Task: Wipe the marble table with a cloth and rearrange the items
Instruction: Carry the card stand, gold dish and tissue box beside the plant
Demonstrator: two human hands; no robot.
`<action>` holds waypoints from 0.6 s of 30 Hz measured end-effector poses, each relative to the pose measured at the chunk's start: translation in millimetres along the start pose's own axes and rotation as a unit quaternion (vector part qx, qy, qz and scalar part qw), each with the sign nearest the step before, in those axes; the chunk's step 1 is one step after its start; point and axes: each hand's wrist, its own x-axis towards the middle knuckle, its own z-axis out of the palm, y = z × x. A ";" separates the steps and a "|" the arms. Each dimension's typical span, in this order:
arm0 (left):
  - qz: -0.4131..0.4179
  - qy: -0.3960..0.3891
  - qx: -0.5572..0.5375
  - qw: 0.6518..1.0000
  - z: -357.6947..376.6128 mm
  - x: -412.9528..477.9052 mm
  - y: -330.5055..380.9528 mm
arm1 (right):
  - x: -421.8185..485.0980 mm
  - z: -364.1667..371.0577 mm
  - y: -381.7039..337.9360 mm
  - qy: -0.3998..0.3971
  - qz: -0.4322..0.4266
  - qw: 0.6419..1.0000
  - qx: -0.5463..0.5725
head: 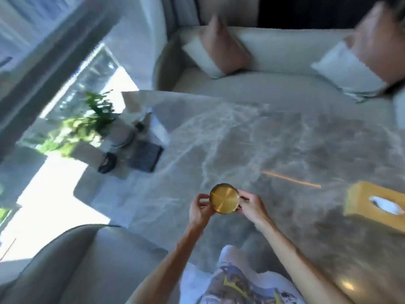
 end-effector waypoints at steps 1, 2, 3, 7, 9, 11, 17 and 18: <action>0.003 0.019 -0.014 1.000 -28.9 7.6 3.5 | 8.6 29.9 -12.8 -0.017 -0.008 1.000 -0.018; 0.000 0.037 -0.027 0.999 -57.8 15.6 6.6 | 15.0 59.8 -27.7 -0.033 -0.016 0.999 -0.037; -0.002 0.055 -0.038 0.998 -86.9 23.6 10.0 | 22.6 91.2 -39.8 -0.051 -0.025 0.997 -0.049; -0.011 0.125 -0.072 0.989 -204.2 62.6 22.1 | 45.4 223.5 -79.5 -0.104 -0.022 0.993 -0.054; -0.014 0.158 -0.076 0.984 -264.2 92.1 20.8 | 58.7 293.0 -94.0 -0.127 -0.010 0.991 -0.044; -0.021 0.183 -0.082 0.980 -317.6 118.0 16.6 | 71.6 356.3 -102.3 -0.142 -0.004 0.988 -0.056; -0.079 0.232 -0.089 0.966 -436.7 189.7 -21.3 | 104.4 497.8 -91.8 -0.156 0.026 0.981 -0.117; -0.086 0.232 -0.081 0.965 -450.6 199.5 -27.7 | 107.8 514.2 -90.2 -0.154 0.034 0.980 -0.119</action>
